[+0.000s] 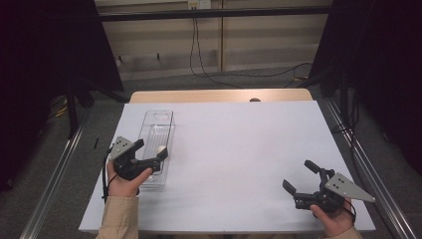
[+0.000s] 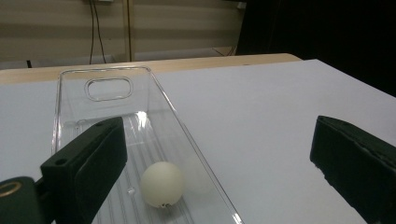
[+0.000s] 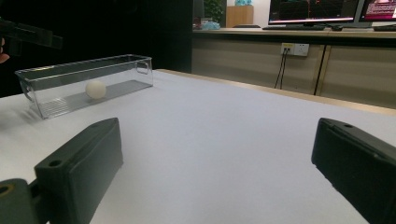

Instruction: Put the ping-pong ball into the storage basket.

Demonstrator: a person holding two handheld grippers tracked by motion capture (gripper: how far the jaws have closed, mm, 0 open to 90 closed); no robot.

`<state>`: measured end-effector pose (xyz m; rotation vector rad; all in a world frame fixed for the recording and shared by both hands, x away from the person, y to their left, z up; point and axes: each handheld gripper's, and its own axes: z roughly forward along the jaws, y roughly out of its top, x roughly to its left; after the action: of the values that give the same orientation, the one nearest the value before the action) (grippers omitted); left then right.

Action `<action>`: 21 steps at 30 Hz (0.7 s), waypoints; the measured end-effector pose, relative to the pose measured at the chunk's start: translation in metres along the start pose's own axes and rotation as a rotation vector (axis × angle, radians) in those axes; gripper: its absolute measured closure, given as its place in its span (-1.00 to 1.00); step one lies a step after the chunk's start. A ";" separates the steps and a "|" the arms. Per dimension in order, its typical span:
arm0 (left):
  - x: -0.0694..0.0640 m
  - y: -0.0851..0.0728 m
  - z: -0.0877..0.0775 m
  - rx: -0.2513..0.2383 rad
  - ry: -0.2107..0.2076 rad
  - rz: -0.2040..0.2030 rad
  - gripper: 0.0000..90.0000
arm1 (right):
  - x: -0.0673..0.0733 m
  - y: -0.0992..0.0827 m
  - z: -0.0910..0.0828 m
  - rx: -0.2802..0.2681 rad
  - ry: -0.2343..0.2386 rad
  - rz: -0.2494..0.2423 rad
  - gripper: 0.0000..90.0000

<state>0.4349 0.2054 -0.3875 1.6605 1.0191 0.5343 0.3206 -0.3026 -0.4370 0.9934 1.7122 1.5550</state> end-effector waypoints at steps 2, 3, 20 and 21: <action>0.000 -0.002 -0.001 -0.002 -0.003 -0.002 -0.91 | 0.000 0.000 0.000 0.000 -0.001 -0.001 -0.96; 0.001 -0.003 -0.002 -0.009 -0.006 -0.005 -0.91 | 0.000 0.000 0.000 0.000 -0.002 -0.001 -0.96; 0.002 -0.013 -0.017 -0.031 -0.011 0.006 -0.91 | -0.001 -0.001 -0.001 0.006 -0.004 -0.004 -0.96; 0.002 -0.013 -0.017 -0.034 -0.012 0.006 -0.91 | -0.001 -0.001 0.000 0.003 -0.004 -0.004 -0.96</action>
<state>0.4180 0.2178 -0.3945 1.6350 0.9920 0.5424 0.3205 -0.3036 -0.4377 0.9931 1.7127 1.5471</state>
